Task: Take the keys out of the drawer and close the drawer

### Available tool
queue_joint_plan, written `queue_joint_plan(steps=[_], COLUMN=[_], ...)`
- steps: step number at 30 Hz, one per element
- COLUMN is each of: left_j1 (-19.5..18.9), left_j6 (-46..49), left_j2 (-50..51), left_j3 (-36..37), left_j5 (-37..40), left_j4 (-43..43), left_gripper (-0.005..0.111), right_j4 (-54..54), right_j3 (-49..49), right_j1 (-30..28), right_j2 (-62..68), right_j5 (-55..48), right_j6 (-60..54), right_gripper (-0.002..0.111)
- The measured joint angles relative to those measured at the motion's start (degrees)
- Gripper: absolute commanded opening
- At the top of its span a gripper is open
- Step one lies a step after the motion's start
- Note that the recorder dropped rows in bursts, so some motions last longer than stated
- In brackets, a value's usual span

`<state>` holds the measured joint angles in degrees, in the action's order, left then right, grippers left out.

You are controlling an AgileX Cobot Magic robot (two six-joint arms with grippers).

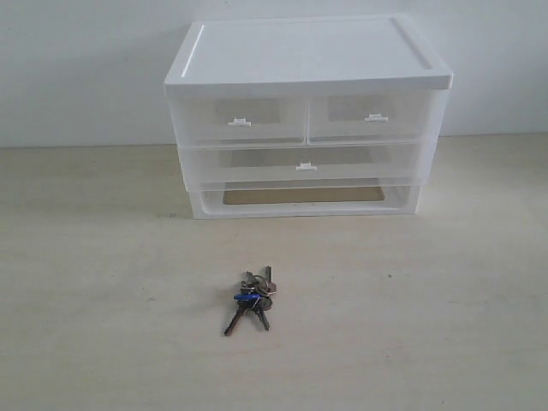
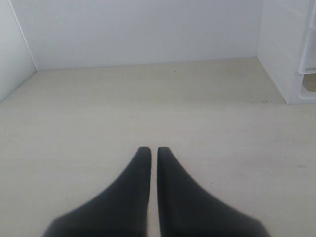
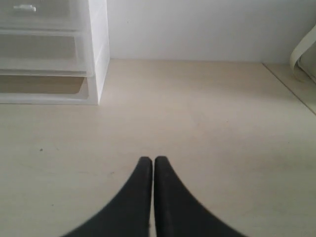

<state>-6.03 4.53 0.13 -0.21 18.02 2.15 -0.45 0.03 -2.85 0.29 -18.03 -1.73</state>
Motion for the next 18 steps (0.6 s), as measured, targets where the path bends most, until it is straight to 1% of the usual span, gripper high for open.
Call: queue_joint_plan(steps=[18], left_j1=[0.0], left_j6=[0.0], left_j2=[0.0], left_j3=[0.0], left_j5=[0.0], left_j4=[0.0], left_gripper=[0.004], right_j4=[0.0], right_j3=[0.0], right_j1=[0.0], right_j2=[0.0], right_j5=[-0.9], right_j6=[0.2], right_gripper=[0.0])
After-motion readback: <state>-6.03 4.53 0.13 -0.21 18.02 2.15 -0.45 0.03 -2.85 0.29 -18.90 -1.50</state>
